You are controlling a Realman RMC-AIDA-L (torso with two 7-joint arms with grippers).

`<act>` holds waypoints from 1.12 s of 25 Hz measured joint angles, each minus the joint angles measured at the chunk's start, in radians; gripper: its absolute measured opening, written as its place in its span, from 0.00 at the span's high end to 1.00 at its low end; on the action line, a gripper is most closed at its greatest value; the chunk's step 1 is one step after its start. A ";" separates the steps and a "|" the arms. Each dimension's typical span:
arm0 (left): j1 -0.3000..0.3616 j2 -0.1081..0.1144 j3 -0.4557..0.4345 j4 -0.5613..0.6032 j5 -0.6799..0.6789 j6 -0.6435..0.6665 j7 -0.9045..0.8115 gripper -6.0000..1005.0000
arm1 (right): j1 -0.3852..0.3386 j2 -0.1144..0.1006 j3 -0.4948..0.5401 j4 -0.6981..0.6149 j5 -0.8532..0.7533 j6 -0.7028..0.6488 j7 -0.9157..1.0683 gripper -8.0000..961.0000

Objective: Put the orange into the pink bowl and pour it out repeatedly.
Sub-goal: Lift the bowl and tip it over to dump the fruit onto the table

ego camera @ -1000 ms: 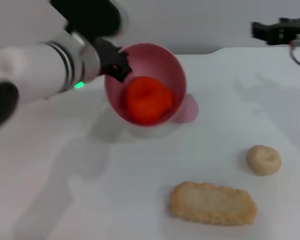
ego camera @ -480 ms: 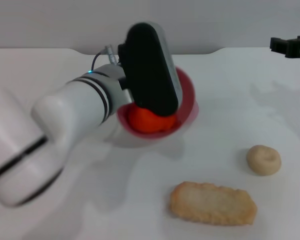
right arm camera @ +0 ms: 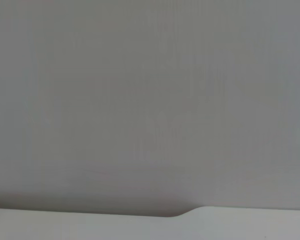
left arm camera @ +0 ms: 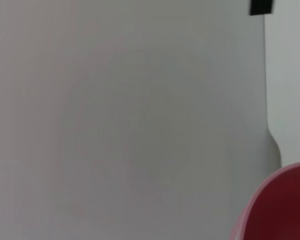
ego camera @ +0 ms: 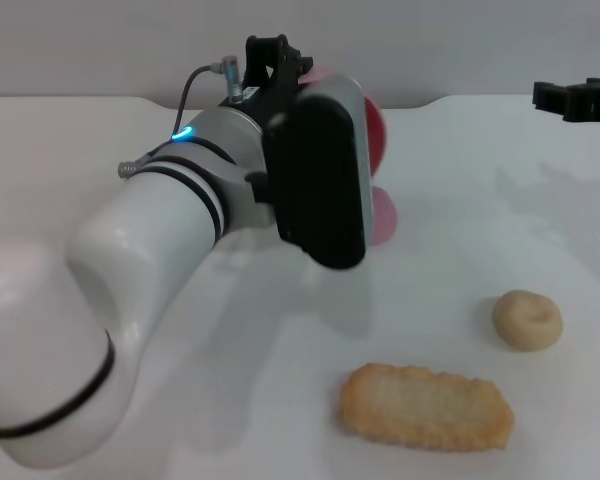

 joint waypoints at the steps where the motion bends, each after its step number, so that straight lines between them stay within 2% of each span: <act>1: 0.000 0.000 0.011 -0.006 0.038 -0.001 -0.001 0.95 | 0.001 0.000 0.000 0.001 0.000 0.000 0.000 0.36; 3: 0.008 -0.001 0.045 -0.021 0.163 0.001 -0.019 0.95 | 0.004 -0.001 -0.002 0.003 0.000 0.000 0.000 0.36; 4: 0.008 -0.001 0.045 -0.021 0.163 0.001 -0.019 0.95 | 0.004 -0.001 -0.002 0.003 0.000 0.000 0.000 0.36; 10: 0.027 -0.001 0.127 -0.074 0.408 -0.015 -0.048 0.95 | 0.006 -0.001 -0.006 0.004 0.002 0.000 -0.001 0.36; 18: 0.030 0.000 0.151 -0.096 0.590 -0.033 -0.068 0.95 | 0.014 -0.001 -0.012 0.009 0.002 0.000 -0.001 0.36; 20: 0.023 -0.002 0.166 -0.130 0.691 -0.061 -0.091 0.95 | 0.017 -0.001 -0.013 0.017 0.002 0.000 -0.001 0.36; 23: 0.018 -0.002 0.180 -0.147 0.751 -0.084 -0.114 0.95 | 0.019 -0.002 -0.017 0.025 0.002 0.001 -0.001 0.36; 28: 0.011 -0.004 0.196 -0.144 0.764 -0.104 -0.173 0.95 | 0.025 -0.003 -0.021 0.029 0.002 0.001 -0.001 0.36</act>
